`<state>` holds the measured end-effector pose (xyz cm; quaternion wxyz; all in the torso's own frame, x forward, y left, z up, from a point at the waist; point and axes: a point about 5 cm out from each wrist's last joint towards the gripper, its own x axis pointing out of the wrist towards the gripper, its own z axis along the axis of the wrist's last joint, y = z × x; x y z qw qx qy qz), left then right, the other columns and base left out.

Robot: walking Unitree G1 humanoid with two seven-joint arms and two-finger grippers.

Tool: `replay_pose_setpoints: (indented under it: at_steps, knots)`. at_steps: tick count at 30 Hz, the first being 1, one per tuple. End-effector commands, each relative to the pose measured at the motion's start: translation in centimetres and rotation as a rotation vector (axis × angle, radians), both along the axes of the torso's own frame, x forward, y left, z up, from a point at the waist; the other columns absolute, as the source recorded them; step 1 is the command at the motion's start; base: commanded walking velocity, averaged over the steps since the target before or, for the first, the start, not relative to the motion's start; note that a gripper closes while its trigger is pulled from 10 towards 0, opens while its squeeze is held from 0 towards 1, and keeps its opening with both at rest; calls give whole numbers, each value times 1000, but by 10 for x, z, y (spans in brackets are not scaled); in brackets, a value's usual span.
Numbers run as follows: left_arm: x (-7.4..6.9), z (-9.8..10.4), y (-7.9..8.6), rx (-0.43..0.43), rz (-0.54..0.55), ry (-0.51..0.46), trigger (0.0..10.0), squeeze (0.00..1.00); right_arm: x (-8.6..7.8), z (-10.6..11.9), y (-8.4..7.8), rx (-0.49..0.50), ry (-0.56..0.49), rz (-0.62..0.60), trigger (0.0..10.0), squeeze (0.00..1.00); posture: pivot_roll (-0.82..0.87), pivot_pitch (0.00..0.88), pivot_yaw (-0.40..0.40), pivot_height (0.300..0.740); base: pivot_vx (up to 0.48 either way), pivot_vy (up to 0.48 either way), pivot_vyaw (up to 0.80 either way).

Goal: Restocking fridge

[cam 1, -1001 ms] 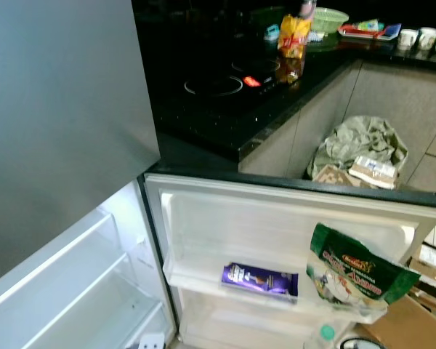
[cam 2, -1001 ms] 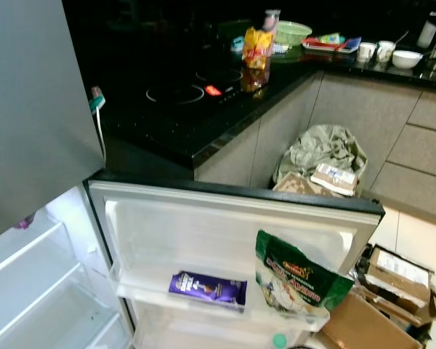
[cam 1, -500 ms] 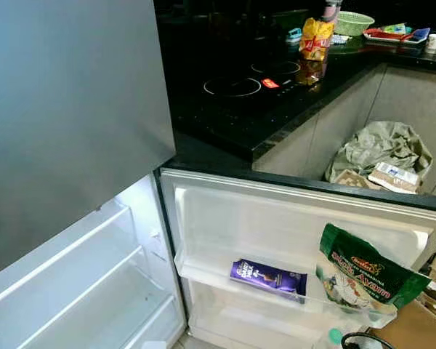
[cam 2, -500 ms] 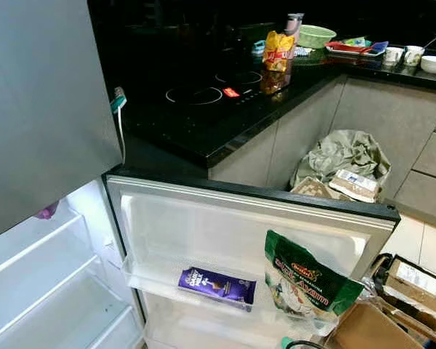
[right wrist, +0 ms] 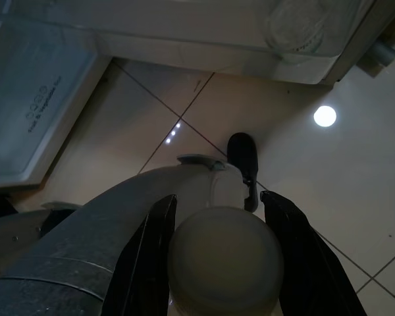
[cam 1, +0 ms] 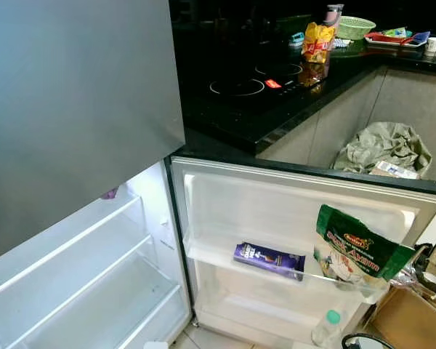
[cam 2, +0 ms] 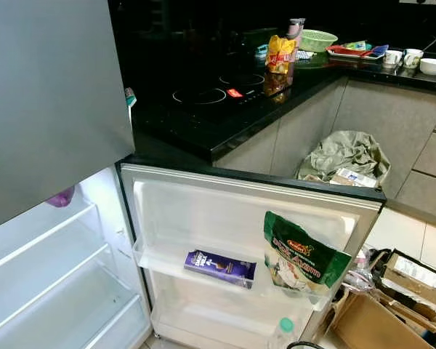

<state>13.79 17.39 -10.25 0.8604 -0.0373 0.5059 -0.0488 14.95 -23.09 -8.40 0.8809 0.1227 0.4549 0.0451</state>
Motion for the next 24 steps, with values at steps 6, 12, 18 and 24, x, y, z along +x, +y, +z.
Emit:
replay_pose_setpoints:
  at_steps: [6,12,18,24]
  knots:
    - [-6,-2,1,10,-11,17,10000,0,4,3,-2,-8,-20,-2,10000,0,-119,13,8,740,-301,0,0]
    - [-5,-2,2,11,-10,16,10000,0,5,4,-5,-13,-23,2,10000,0,-117,6,3,740,-313,0,0]
    - [-3,-1,0,6,-7,9,10000,0,6,4,-5,-14,-25,3,10000,0,-118,7,2,740,-383,-258,0]
    - [-5,-2,0,6,-7,13,10000,0,6,4,-4,-11,-25,4,10000,0,-119,9,3,740,-368,-262,0]
